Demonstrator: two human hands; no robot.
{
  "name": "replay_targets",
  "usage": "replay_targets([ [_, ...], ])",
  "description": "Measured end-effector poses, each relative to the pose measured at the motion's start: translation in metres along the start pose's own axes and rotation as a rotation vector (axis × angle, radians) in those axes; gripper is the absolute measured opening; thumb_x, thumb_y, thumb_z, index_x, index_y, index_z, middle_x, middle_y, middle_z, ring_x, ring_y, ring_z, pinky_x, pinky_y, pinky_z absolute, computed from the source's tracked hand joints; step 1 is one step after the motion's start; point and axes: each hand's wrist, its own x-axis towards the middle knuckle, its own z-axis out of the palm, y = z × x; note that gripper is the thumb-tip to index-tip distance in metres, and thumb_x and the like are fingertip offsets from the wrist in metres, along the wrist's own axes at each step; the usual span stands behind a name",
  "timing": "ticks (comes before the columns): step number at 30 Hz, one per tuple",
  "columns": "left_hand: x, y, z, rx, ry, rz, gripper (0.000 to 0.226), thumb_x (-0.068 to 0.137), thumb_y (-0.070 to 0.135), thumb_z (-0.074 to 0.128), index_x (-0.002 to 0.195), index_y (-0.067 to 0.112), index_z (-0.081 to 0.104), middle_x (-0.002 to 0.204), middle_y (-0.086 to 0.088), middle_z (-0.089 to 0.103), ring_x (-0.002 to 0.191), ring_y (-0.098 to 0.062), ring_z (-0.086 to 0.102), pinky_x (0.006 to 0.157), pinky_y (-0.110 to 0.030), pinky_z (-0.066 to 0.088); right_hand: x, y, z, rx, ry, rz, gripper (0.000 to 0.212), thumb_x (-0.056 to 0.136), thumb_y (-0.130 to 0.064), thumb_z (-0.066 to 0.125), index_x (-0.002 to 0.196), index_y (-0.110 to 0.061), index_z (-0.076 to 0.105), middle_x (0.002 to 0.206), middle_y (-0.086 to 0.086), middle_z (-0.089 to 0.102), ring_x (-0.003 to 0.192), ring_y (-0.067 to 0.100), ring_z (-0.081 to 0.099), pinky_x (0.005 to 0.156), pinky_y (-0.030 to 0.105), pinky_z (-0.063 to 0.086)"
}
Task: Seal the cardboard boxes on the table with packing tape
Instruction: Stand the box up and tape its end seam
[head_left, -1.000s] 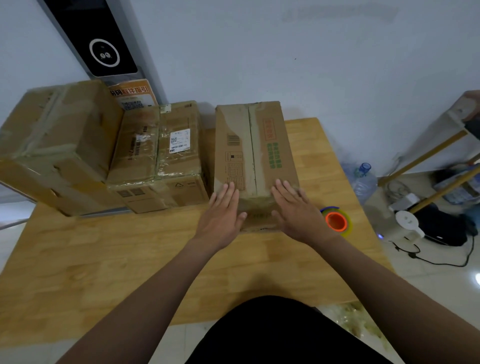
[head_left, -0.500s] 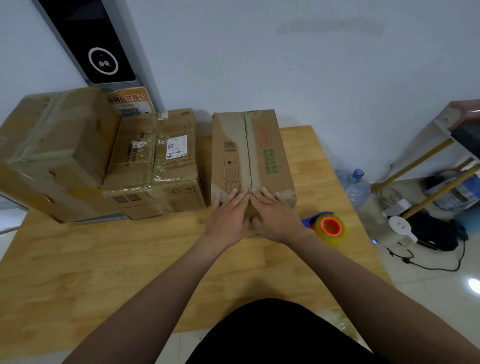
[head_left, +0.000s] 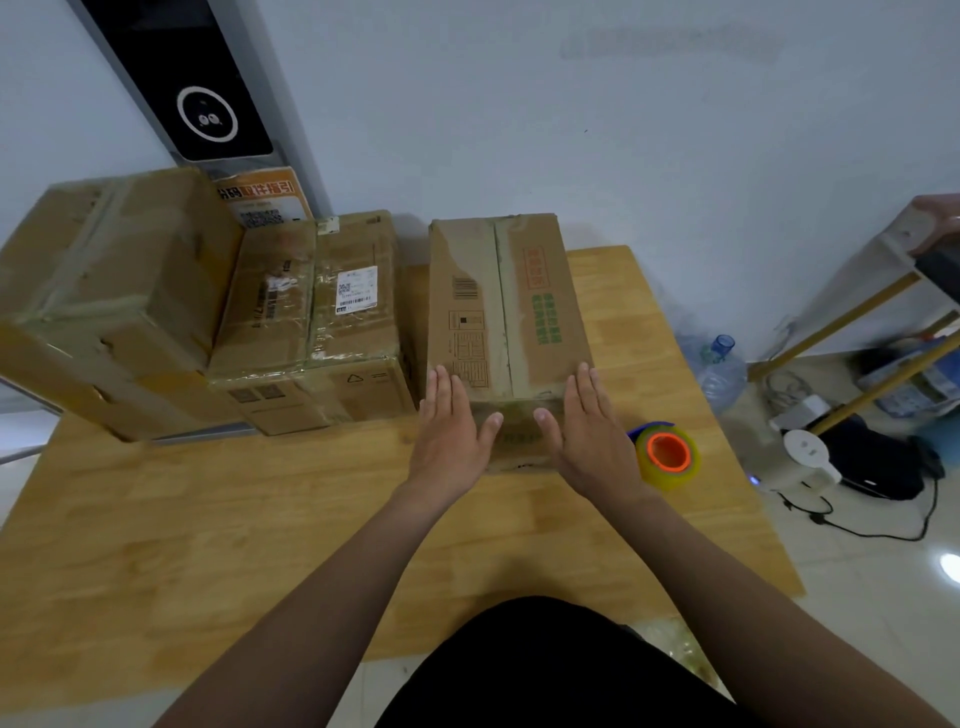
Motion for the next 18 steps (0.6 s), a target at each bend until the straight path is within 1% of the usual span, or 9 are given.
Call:
replay_targets([
  [3,0.003,0.000,-0.003,-0.078,0.046,-0.012,0.075,0.110,0.043,0.035,0.162,0.008,-0.007,0.169,-0.003,-0.021,0.154,-0.014,-0.023,0.126,-0.034,-0.002,0.004,-0.004,0.002,0.037,0.002,0.053,0.079,0.106,-0.054,0.021,0.154,0.009,0.022,0.165,0.025,0.010,0.156,0.031,0.003,0.126,0.037,0.006],
  [6,0.005,0.001,-0.008,-0.258,0.066,-0.078,0.077,0.109,0.040,0.041,0.164,0.013,-0.006,0.170,0.000,-0.021,0.156,-0.016,-0.015,0.127,-0.035,0.010,0.014,-0.007,0.000,0.179,-0.025,0.149,0.079,0.106,-0.047,0.037,0.155,0.011,0.014,0.165,0.028,0.005,0.155,0.036,0.005,0.126,0.043,0.014],
  [8,0.009,0.001,-0.012,-0.414,0.079,-0.155,0.080,0.108,0.040,0.045,0.164,0.018,-0.008,0.171,0.002,-0.016,0.158,-0.019,0.002,0.115,-0.026,0.022,0.019,-0.006,-0.002,0.335,-0.043,0.220,0.080,0.105,-0.045,0.042,0.156,0.009,0.011,0.165,0.026,0.005,0.153,0.038,0.013,0.123,0.046,0.022],
  [9,0.012,0.001,-0.014,-0.484,0.085,-0.186,0.081,0.107,0.040,0.047,0.164,0.020,-0.008,0.172,0.003,-0.010,0.157,-0.019,0.011,0.110,-0.027,0.028,0.022,-0.005,-0.005,0.412,-0.042,0.248,0.079,0.105,-0.044,0.043,0.156,0.007,0.011,0.165,0.024,0.009,0.151,0.038,0.019,0.120,0.046,0.028],
  [11,0.018,-0.001,-0.015,-0.593,0.083,-0.246,0.085,0.106,0.041,0.049,0.163,0.023,-0.012,0.172,0.005,0.004,0.155,-0.021,0.022,0.110,-0.033,0.034,0.028,-0.003,-0.011,0.552,-0.020,0.320,0.075,0.105,-0.041,0.044,0.157,0.002,0.012,0.163,0.020,0.022,0.145,0.037,0.032,0.113,0.044,0.037],
  [12,0.019,-0.002,-0.016,-0.617,0.075,-0.280,0.087,0.106,0.042,0.050,0.163,0.024,-0.013,0.172,0.005,0.010,0.153,-0.022,0.027,0.109,-0.035,0.038,0.031,-0.002,-0.015,0.598,-0.022,0.362,0.074,0.106,-0.040,0.043,0.158,0.001,0.011,0.162,0.020,0.026,0.144,0.037,0.034,0.111,0.043,0.036],
  [15,0.019,-0.004,-0.010,-0.556,0.051,-0.325,0.093,0.104,0.048,0.051,0.162,0.023,-0.016,0.168,0.003,0.026,0.143,-0.026,0.044,0.099,-0.037,0.045,0.037,0.004,-0.015,0.648,-0.080,0.460,0.072,0.108,-0.041,0.035,0.159,0.001,0.006,0.159,0.023,0.033,0.143,0.038,0.036,0.109,0.040,0.034],
  [17,0.019,-0.007,-0.007,-0.517,0.035,-0.313,0.096,0.102,0.055,0.050,0.161,0.021,-0.019,0.165,0.001,0.032,0.139,-0.027,0.048,0.099,-0.039,0.047,0.040,0.011,-0.012,0.667,-0.144,0.495,0.073,0.109,-0.044,0.031,0.159,0.002,0.003,0.156,0.026,0.036,0.141,0.041,0.038,0.105,0.041,0.035],
  [18,0.021,-0.009,-0.008,-0.509,0.012,-0.309,0.097,0.102,0.058,0.047,0.161,0.020,-0.020,0.164,0.001,0.033,0.138,-0.028,0.049,0.095,-0.037,0.048,0.042,0.016,-0.011,0.671,-0.182,0.498,0.074,0.108,-0.046,0.029,0.159,0.002,0.003,0.156,0.027,0.035,0.141,0.042,0.037,0.105,0.041,0.035],
])
